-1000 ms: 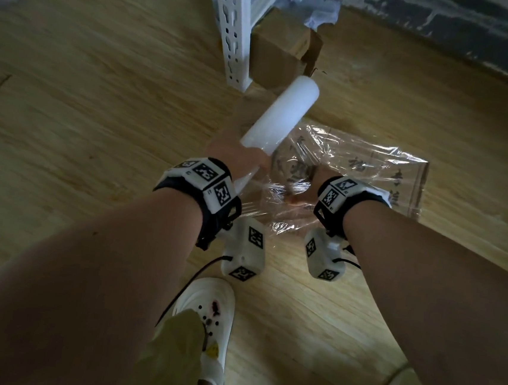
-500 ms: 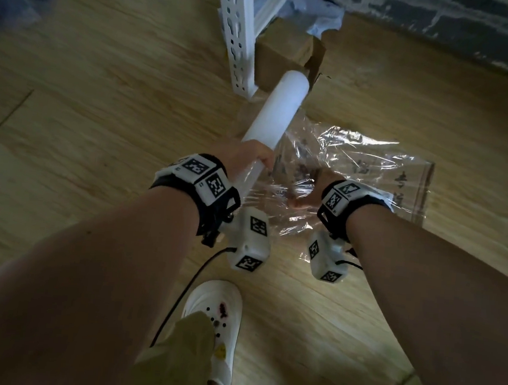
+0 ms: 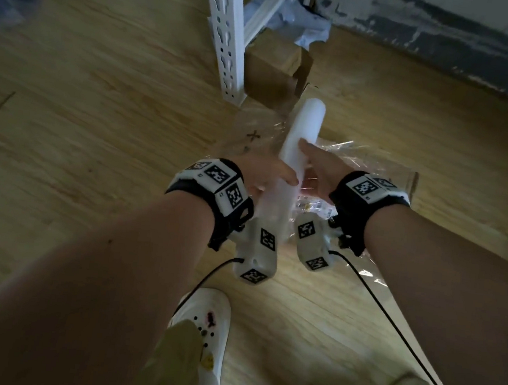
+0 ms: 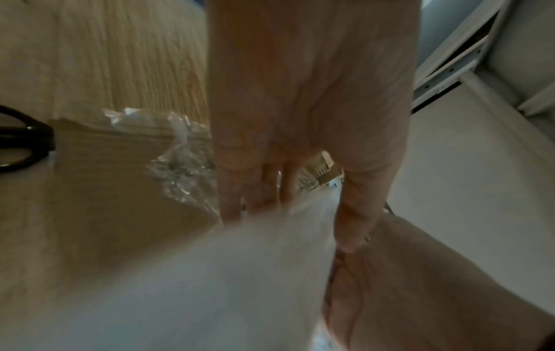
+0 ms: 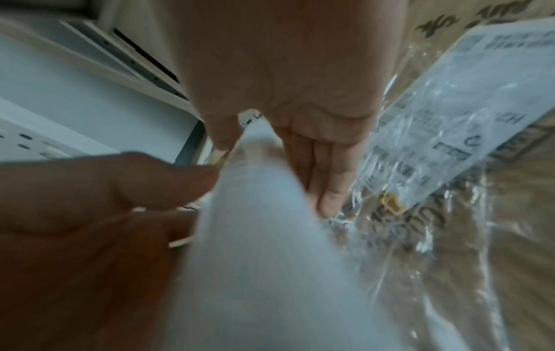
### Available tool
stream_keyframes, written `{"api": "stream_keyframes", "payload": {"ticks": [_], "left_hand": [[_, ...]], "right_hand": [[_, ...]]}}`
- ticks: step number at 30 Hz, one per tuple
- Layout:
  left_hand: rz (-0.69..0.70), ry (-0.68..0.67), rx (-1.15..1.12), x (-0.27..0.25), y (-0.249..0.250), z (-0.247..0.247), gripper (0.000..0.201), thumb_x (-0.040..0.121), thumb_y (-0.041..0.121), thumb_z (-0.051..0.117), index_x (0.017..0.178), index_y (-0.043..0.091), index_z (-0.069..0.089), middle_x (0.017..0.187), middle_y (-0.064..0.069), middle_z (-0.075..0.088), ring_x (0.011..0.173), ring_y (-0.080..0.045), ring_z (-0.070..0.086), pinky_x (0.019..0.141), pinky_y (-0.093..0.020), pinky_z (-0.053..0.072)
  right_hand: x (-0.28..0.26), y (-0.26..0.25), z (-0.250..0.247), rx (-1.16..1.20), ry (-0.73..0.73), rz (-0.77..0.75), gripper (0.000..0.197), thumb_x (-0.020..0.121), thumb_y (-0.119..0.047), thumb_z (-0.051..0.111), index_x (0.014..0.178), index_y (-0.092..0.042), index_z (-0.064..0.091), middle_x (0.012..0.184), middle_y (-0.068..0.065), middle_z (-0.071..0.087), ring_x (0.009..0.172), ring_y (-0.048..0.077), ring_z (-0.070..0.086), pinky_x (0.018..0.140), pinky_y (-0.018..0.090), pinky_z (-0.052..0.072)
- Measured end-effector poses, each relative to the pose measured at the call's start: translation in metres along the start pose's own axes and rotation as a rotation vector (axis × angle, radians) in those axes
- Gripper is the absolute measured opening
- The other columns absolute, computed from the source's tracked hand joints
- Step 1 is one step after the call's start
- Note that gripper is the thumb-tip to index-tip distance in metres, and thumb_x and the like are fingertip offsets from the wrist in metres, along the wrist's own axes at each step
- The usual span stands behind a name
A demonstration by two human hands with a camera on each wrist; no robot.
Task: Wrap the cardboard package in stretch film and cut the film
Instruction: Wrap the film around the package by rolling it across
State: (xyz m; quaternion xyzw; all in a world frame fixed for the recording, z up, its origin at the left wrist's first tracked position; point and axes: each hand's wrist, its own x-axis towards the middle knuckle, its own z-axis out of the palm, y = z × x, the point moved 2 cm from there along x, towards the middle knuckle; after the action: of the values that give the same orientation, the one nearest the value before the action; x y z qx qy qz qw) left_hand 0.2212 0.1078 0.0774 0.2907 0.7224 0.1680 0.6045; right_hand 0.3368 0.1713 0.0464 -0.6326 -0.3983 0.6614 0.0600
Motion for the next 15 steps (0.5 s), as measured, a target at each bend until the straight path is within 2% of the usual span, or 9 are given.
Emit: {"api": "stream_keyframes", "payload": {"ticks": [2, 3, 4, 6, 8, 10, 12, 14, 15], "left_hand": [[0.103, -0.067, 0.072, -0.002, 0.004, 0.004, 0.009, 0.09, 0.008, 0.057, 0.098, 0.01, 0.06, 0.09, -0.005, 0.057, 0.092, -0.02, 0.055, 0.077, -0.029, 0.049], [0.18, -0.036, 0.163, 0.0, 0.006, 0.004, 0.013, 0.092, 0.006, 0.054, 0.1, 0.011, 0.062, 0.092, -0.004, 0.058, 0.096, -0.02, 0.057, 0.082, -0.03, 0.048], [0.258, 0.037, 0.276, 0.002, 0.008, 0.003, 0.02, 0.092, 0.006, 0.053, 0.109, 0.012, 0.063, 0.1, -0.004, 0.059, 0.102, -0.02, 0.058, 0.087, -0.03, 0.046], [0.358, 0.182, 0.478, 0.011, 0.008, 0.003, 0.045, 0.089, 0.009, 0.06, 0.132, 0.015, 0.05, 0.127, -0.004, 0.055, 0.12, -0.022, 0.052, 0.097, -0.03, 0.042], [0.365, 0.177, 0.698, 0.021, 0.003, 0.01, 0.083, 0.08, 0.022, 0.073, 0.148, 0.02, 0.026, 0.149, -0.007, 0.034, 0.137, -0.029, 0.033, 0.108, -0.041, 0.032], [0.289, 0.117, 0.924, 0.029, -0.004, 0.02, 0.111, 0.073, 0.028, 0.078, 0.152, 0.025, 0.001, 0.154, -0.012, 0.017, 0.142, -0.035, 0.016, 0.111, -0.048, 0.026], [0.25, 0.124, 1.074, 0.036, -0.006, 0.028, 0.113, 0.074, 0.031, 0.077, 0.152, 0.03, -0.005, 0.151, -0.016, 0.014, 0.139, -0.04, 0.016, 0.106, -0.05, 0.032], [0.225, 0.146, 1.142, 0.039, -0.005, 0.033, 0.105, 0.078, 0.034, 0.074, 0.152, 0.032, -0.001, 0.151, -0.017, 0.011, 0.139, -0.041, 0.014, 0.103, -0.05, 0.037], [0.207, 0.153, 1.163, 0.039, -0.004, 0.035, 0.104, 0.078, 0.034, 0.073, 0.152, 0.033, 0.0, 0.152, -0.017, 0.008, 0.139, -0.041, 0.013, 0.102, -0.05, 0.039]], "right_hand": [[0.007, 0.007, -0.006, -0.097, 0.036, 0.051, 0.109, 0.049, -0.077, 0.075, 0.131, -0.009, 0.051, 0.124, 0.011, 0.062, 0.106, 0.03, 0.063, 0.092, 0.044, 0.052], [0.011, 0.01, -0.011, -0.187, 0.073, 0.052, 0.121, 0.039, -0.08, 0.077, 0.133, -0.009, 0.049, 0.125, 0.01, 0.06, 0.109, 0.031, 0.062, 0.094, 0.046, 0.051], [0.008, 0.011, -0.015, -0.283, 0.103, 0.044, 0.118, 0.042, -0.078, 0.077, 0.132, -0.007, 0.047, 0.123, 0.01, 0.061, 0.108, 0.031, 0.062, 0.094, 0.046, 0.052], [0.001, 0.014, -0.022, -0.458, 0.148, 0.034, 0.103, 0.06, -0.069, 0.077, 0.133, -0.004, 0.045, 0.121, 0.012, 0.06, 0.106, 0.03, 0.062, 0.094, 0.043, 0.052], [0.005, 0.015, -0.029, -0.504, 0.169, 0.047, 0.089, 0.071, -0.055, 0.076, 0.135, -0.004, 0.042, 0.125, 0.014, 0.057, 0.11, 0.03, 0.059, 0.097, 0.042, 0.05], [0.007, 0.015, -0.031, -0.51, 0.168, 0.049, 0.079, 0.075, -0.043, 0.077, 0.134, -0.003, 0.044, 0.122, 0.013, 0.057, 0.108, 0.029, 0.059, 0.096, 0.041, 0.05], [0.007, 0.015, -0.035, -0.453, 0.173, 0.053, 0.072, 0.073, -0.036, 0.078, 0.129, -0.002, 0.049, 0.115, 0.012, 0.06, 0.101, 0.028, 0.061, 0.091, 0.039, 0.053], [0.002, 0.013, -0.04, -0.376, 0.159, 0.067, 0.06, 0.072, -0.031, 0.078, 0.12, -0.003, 0.056, 0.105, 0.011, 0.061, 0.087, 0.025, 0.062, 0.073, 0.034, 0.056], [0.0, 0.011, -0.044, -0.331, 0.151, 0.077, 0.051, 0.072, -0.027, 0.077, 0.112, -0.003, 0.059, 0.098, 0.01, 0.06, 0.078, 0.023, 0.059, 0.064, 0.03, 0.052]]}}
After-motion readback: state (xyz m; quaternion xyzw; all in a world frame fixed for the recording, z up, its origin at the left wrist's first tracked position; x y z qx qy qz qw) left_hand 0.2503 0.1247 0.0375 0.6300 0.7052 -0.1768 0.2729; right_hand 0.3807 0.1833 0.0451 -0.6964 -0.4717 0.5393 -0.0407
